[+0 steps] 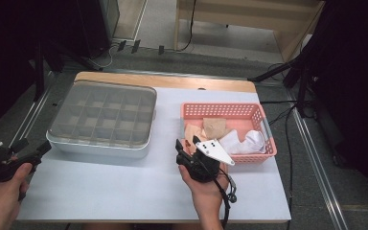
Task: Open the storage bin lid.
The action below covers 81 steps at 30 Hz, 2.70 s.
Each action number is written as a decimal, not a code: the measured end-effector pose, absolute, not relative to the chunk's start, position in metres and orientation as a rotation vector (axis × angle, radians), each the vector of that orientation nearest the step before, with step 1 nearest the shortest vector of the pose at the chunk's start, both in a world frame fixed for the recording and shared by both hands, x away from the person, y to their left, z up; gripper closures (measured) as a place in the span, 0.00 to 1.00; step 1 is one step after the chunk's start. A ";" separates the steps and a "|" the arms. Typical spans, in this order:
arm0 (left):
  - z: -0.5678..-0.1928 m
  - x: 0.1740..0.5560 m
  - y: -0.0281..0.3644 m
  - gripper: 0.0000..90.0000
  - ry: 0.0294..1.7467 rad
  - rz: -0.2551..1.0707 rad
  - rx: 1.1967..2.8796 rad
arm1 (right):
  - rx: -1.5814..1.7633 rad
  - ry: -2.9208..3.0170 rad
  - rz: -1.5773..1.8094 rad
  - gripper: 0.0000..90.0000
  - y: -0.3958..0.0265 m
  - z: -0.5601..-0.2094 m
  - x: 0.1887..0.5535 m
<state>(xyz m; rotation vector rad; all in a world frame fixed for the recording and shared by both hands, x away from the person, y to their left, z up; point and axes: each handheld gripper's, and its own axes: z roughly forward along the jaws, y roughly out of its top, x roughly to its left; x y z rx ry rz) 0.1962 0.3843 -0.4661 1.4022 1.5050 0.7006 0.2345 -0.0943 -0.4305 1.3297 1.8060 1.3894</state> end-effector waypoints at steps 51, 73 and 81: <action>-0.467 0.280 0.405 0.38 1.594 0.596 1.349 | 1.438 1.914 1.349 0.61 -0.006 -0.446 0.311; -0.465 0.326 0.411 0.38 1.576 0.606 1.431 | 1.563 1.867 1.298 0.51 0.008 -0.450 0.348; -0.469 0.340 0.414 0.38 1.585 0.585 1.430 | 1.590 1.862 1.292 0.50 0.013 -0.451 0.355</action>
